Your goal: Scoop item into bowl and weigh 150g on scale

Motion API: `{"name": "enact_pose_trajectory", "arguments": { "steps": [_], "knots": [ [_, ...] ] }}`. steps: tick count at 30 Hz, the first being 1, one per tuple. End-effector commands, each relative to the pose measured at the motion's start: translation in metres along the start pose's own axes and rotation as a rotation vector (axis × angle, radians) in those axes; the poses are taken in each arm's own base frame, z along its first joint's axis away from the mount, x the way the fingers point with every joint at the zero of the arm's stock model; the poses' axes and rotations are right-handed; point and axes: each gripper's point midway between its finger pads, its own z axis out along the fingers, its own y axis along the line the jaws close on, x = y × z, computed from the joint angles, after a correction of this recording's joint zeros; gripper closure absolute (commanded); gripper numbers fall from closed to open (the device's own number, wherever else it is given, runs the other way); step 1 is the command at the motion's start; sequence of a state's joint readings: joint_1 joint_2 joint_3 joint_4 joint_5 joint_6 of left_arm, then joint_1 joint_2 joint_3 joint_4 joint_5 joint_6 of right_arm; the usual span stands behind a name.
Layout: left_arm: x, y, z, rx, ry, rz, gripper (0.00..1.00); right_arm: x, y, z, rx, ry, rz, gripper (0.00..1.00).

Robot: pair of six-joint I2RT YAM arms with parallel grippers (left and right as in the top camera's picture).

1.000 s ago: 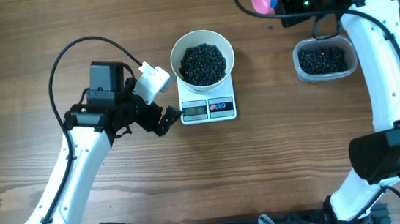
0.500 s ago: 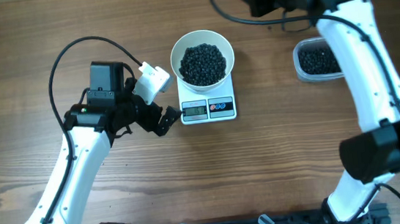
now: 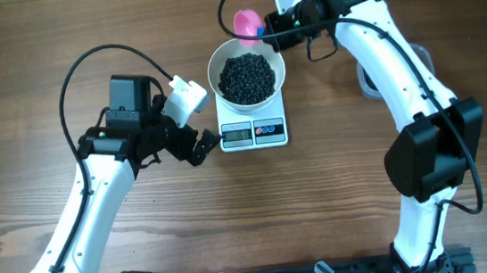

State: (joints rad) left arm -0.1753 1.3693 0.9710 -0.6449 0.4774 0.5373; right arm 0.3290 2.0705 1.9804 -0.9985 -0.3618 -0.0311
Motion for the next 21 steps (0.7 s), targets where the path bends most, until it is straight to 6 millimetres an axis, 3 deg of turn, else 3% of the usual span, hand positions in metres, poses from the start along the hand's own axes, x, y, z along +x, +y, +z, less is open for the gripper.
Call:
{"name": "enact_pose_trajectory", "arguments": {
  "steps": [1,7,12,17,21],
  "knots": [
    [0.0,-0.002,0.001,0.017,-0.005,0.0,0.0,-0.002,0.009,-0.002,0.009,-0.006,-0.052,0.96],
    [0.001,-0.002,0.001,0.017,-0.005,0.0,0.0,-0.004,0.012,-0.005,0.045,-0.012,-0.119,0.96],
    [0.001,-0.002,0.001,0.017,-0.005,0.0,0.0,-0.006,0.023,-0.022,0.218,0.007,-0.239,0.96],
    [0.0,-0.002,0.001,0.017,-0.005,0.0,0.0,0.011,0.025,-0.028,0.236,0.083,-0.245,0.96],
    [0.001,-0.002,0.001,0.017,-0.005,0.0,0.0,0.013,0.02,-0.028,0.258,0.096,-0.273,0.96]
  ]
}}
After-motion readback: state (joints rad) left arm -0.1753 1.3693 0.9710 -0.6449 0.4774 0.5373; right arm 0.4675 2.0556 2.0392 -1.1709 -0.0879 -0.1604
